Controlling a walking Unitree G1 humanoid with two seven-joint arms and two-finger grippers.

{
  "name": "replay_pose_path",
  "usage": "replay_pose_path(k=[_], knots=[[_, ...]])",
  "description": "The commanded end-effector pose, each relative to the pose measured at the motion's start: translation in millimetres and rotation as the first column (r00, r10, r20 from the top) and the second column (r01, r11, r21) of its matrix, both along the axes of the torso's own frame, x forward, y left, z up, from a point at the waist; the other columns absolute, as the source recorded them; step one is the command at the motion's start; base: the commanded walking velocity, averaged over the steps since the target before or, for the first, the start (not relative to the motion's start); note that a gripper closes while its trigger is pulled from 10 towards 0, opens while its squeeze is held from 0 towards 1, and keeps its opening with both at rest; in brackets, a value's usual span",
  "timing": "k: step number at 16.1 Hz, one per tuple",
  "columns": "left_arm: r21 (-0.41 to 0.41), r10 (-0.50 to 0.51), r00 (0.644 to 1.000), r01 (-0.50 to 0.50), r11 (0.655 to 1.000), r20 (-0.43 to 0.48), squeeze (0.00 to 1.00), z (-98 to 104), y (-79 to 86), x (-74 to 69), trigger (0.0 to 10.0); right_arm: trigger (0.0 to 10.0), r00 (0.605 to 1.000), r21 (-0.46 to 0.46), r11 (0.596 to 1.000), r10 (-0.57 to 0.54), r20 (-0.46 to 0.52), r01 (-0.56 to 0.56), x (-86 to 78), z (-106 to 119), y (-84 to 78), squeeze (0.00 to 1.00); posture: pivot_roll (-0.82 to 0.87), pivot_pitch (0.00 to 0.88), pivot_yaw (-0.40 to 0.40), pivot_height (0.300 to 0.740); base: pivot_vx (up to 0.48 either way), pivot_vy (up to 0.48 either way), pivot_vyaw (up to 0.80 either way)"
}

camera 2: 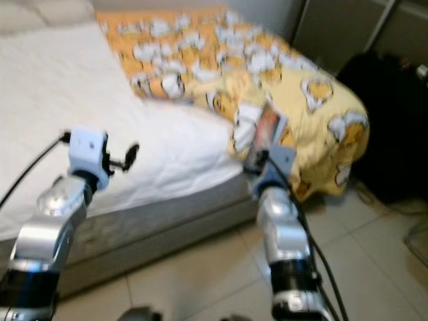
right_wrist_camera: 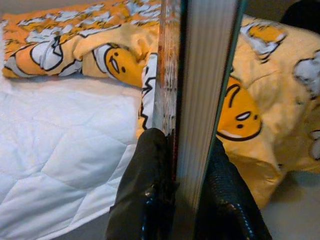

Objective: Clean up the room

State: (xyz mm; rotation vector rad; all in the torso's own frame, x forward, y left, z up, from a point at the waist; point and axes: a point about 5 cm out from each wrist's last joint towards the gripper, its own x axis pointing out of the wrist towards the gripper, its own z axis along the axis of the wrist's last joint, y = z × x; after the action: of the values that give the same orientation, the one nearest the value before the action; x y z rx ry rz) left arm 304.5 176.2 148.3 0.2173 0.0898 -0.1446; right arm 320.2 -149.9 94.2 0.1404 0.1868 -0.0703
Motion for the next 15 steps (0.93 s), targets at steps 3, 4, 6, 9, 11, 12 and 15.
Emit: replay_pose_path(k=[3,4,6,9,11,12,15], knots=[[-0.012,0.02,1.0,-0.02,1.0,0.003,0.0,1,3.6,-1.2,10.0,10.0,0.991,-0.031,0.995,0.094,0.091,-0.092,8.5,25,11.0,0.0,0.0,0.0,-0.051,0.74,0.0,0.428,0.0],[-0.019,0.022,1.0,-0.022,1.0,0.003,0.0,0,3.4,-2.1,10.0,10.0,0.987,-0.04,0.992,0.125,0.099,-0.122,8.8,28,13.2,0.0,-0.01,0.0,-0.05,0.74,0.0,0.428,0.0],[-0.03,0.02,1.0,-0.02,0.999,0.01,0.0,0,1.9,-3.1,10.0,10.0,0.978,-0.051,0.985,0.172,0.117,-0.167,9.4,33,17.7,0.0,-0.01,0.0,-0.047,0.74,0.0,0.428,0.0],[-0.037,0.021,1.0,-0.021,0.999,0.019,0.0,0,1.4,-3.0,10.0,10.0,0.957,-0.062,0.966,0.256,0.139,-0.25,9.0,41,28.5,0.0,-0.01,0.0,-0.043,0.74,0.0,0.425,0.0],[-0.038,0.021,1.0,-0.021,0.999,0.021,0.0,0,0.1,-2.7,10.0,10.0,0.951,-0.061,0.961,0.275,0.138,-0.269,8.6,42,30.6,0.0,-0.01,0.0,-0.044,0.74,0.0,0.429,0.0],[-0.038,0.022,1.0,-0.021,0.999,0.021,0.0,0,-0.2,-2.7,10.0,10.0,0.951,-0.061,0.961,0.276,0.137,-0.27,8.6,42,30.7,0.0,-0.01,0.0,-0.044,0.74,0.0,0.42,0.0],[-0.038,0.026,0.999,-0.025,0.999,0.026,0.0,0,-0.2,-1.4,10.0,10.0,0.954,-0.069,0.962,0.272,0.124,-0.265,8.8,39,29.3,0.0,-0.01,0.0,-0.042,0.74,0.0,0.416,0.0]])
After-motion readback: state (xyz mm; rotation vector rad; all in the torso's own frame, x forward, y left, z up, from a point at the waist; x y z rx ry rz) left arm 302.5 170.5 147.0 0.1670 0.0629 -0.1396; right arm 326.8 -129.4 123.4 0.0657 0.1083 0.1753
